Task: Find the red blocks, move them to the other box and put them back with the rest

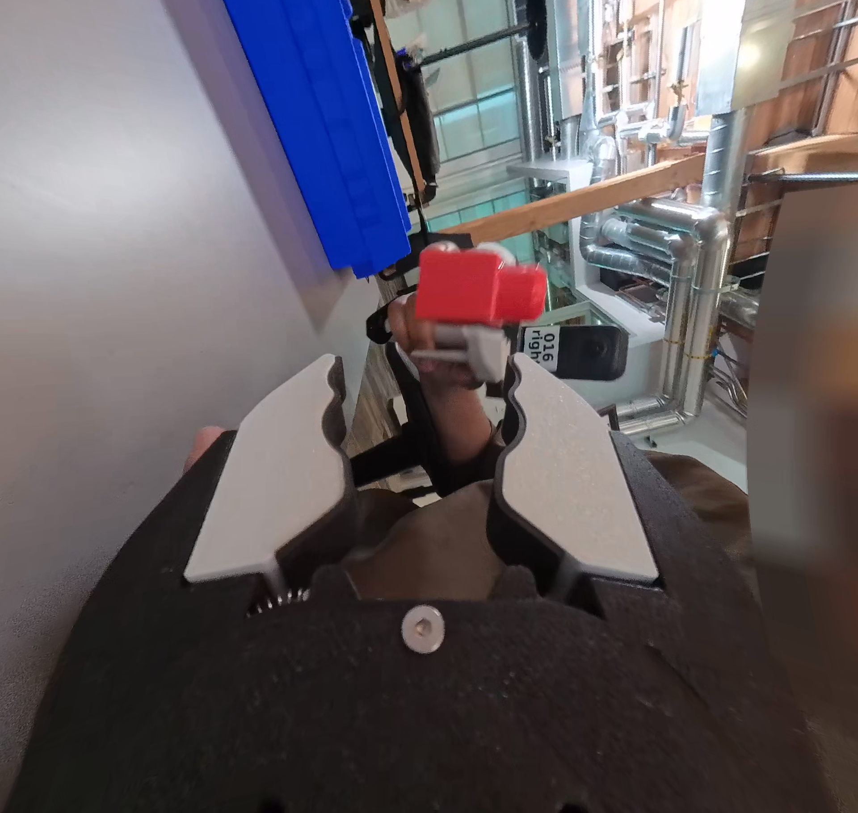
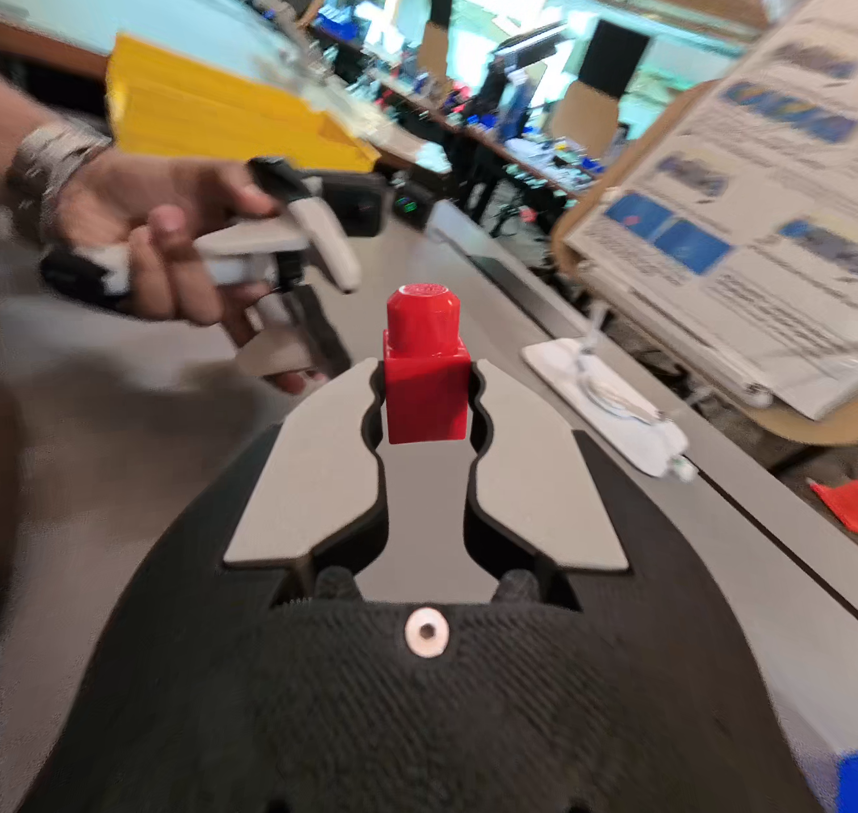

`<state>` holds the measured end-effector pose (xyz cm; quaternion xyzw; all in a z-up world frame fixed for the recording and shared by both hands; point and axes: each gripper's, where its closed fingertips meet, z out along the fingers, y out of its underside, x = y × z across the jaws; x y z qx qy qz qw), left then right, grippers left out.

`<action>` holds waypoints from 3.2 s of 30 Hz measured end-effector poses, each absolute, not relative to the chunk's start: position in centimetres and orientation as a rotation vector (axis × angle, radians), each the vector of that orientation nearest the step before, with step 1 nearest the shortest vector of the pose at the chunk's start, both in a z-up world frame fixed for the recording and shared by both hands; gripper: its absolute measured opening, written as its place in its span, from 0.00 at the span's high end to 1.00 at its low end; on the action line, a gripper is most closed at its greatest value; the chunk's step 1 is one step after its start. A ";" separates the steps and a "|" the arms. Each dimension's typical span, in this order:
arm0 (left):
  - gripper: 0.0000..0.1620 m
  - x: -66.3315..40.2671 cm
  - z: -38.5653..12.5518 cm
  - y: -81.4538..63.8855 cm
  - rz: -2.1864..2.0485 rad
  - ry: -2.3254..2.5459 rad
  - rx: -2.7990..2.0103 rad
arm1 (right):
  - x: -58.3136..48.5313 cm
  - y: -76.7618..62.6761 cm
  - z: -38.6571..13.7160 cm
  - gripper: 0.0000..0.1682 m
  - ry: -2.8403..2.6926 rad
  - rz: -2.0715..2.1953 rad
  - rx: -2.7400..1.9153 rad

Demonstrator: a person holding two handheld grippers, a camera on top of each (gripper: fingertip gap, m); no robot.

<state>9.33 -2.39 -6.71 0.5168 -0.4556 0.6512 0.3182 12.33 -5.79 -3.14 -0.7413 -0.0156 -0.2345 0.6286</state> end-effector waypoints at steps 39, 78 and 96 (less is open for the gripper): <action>0.63 9.1 -6.8 -2.7 1.644 -1.131 1.297 | 30.4 -42.0 -8.4 0.78 1.455 -1.101 -1.663; 0.70 14.4 0.7 17.3 2.186 -1.776 1.900 | 17.4 -8.1 -8.5 0.79 0.781 0.018 -1.723; 0.61 2.6 -15.2 54.6 0.264 -1.428 3.254 | 18.4 -8.1 -9.3 0.79 0.862 0.107 -1.705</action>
